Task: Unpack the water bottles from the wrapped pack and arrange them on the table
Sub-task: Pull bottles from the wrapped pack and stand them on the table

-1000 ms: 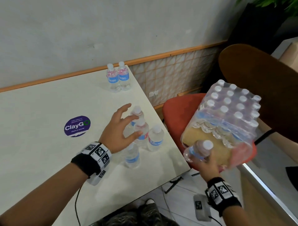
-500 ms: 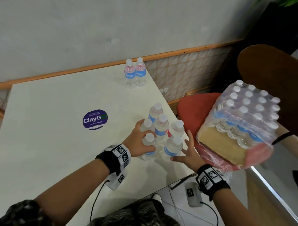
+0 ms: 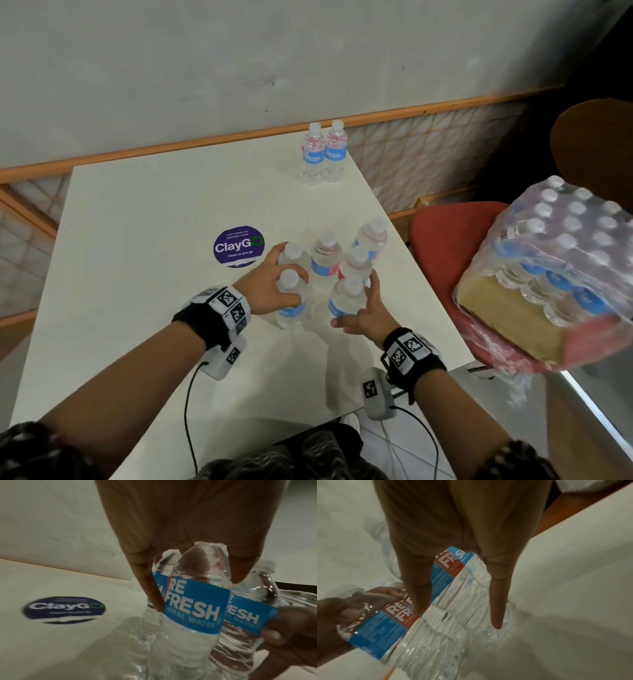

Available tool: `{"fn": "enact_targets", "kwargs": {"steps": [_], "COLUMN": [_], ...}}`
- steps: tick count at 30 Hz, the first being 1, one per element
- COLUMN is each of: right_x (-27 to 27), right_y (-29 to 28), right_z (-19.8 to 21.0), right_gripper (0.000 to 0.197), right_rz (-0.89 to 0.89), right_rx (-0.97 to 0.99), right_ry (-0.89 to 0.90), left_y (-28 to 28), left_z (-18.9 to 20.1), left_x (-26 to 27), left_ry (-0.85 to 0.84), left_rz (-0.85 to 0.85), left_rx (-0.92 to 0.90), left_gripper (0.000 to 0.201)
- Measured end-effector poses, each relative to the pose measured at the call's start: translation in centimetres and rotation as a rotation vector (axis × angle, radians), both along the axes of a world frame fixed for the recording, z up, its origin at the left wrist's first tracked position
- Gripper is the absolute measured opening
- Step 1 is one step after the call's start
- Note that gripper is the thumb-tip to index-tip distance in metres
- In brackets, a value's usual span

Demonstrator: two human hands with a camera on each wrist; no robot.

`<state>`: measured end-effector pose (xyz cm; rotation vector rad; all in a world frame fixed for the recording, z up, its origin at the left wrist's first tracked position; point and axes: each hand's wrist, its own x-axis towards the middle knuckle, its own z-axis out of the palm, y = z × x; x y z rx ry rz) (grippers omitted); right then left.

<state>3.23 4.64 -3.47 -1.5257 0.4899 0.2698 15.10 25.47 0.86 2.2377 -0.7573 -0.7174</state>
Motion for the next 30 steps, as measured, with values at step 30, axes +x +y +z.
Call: {"fn": "enact_targets", "kwargs": {"steps": [30], "right_x": [14.5], "right_y": [23.6], "right_z": [-1.1], "right_gripper": [0.104], "right_rz": [0.052], "right_rx": [0.213], "right_ry": [-0.152], "left_y": [18.3], "left_z": [0.9], "left_x": [6.6], "left_ry": [0.023], "left_rz": [0.678], "left_rx": [-0.258], "left_gripper": [0.057]}}
